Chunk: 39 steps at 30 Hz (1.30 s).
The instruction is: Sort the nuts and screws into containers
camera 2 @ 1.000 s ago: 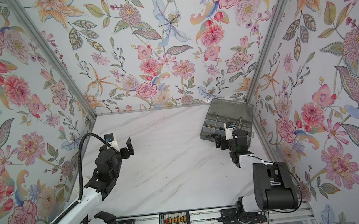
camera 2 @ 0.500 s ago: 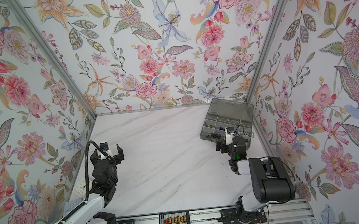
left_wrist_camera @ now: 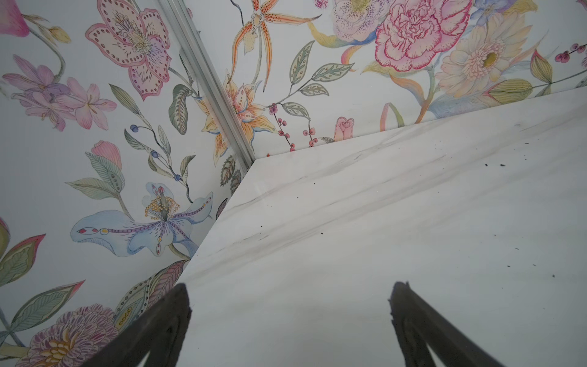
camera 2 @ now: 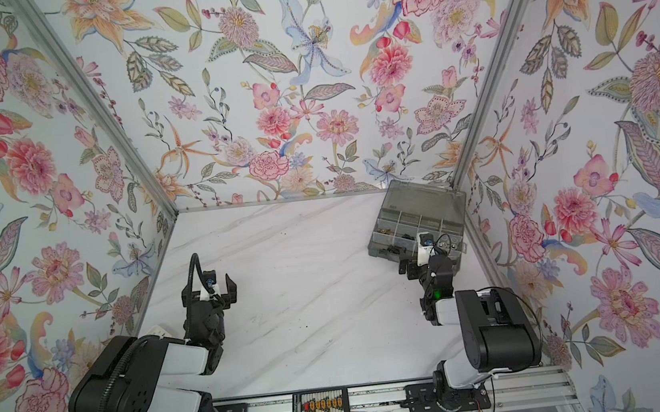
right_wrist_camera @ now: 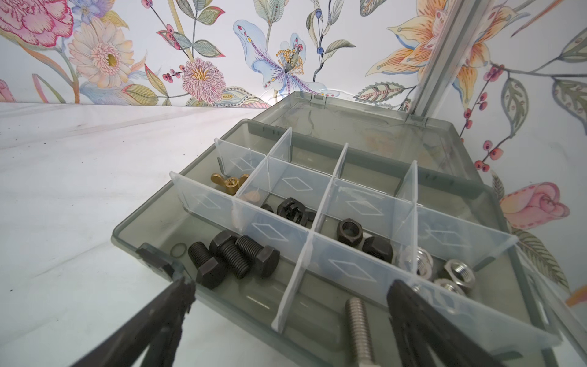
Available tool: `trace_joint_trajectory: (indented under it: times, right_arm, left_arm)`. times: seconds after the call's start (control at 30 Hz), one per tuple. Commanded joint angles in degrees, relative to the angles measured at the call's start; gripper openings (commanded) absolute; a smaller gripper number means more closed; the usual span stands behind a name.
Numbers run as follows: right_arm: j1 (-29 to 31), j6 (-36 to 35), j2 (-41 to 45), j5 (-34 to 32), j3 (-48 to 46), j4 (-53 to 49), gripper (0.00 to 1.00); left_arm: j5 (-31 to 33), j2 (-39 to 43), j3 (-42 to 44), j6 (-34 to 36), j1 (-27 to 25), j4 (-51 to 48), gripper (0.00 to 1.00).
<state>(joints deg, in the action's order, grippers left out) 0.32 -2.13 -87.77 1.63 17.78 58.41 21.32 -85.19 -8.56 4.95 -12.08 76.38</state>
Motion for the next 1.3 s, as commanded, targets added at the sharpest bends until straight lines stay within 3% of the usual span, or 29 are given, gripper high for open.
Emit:
trace_joint_trajectory:
  times: [0.0,0.17,0.27,1.27]
  right_arm:
    - [0.45,0.11,-0.63,-1.89,-0.79,4.03,0.99]
    - [0.44,0.19,-0.74,-1.97,-0.78,4.21,0.99]
    - [0.39,0.2,-0.8,-1.9,-0.84,4.33,0.99]
    - [0.54,0.05,-0.76,-2.1,-0.86,4.24,0.99]
  left_arm:
    - [0.38,-1.43,0.62,-1.14,1.74,9.35,0.99]
    - [3.63,-8.63,2.5,-1.72,2.18,20.07,0.99]
    - [1.03,-5.66,-1.08,-3.87,3.36,8.29,0.99]
    - [2.85,-6.33,-1.02,-3.98,3.37,9.67,0.99]
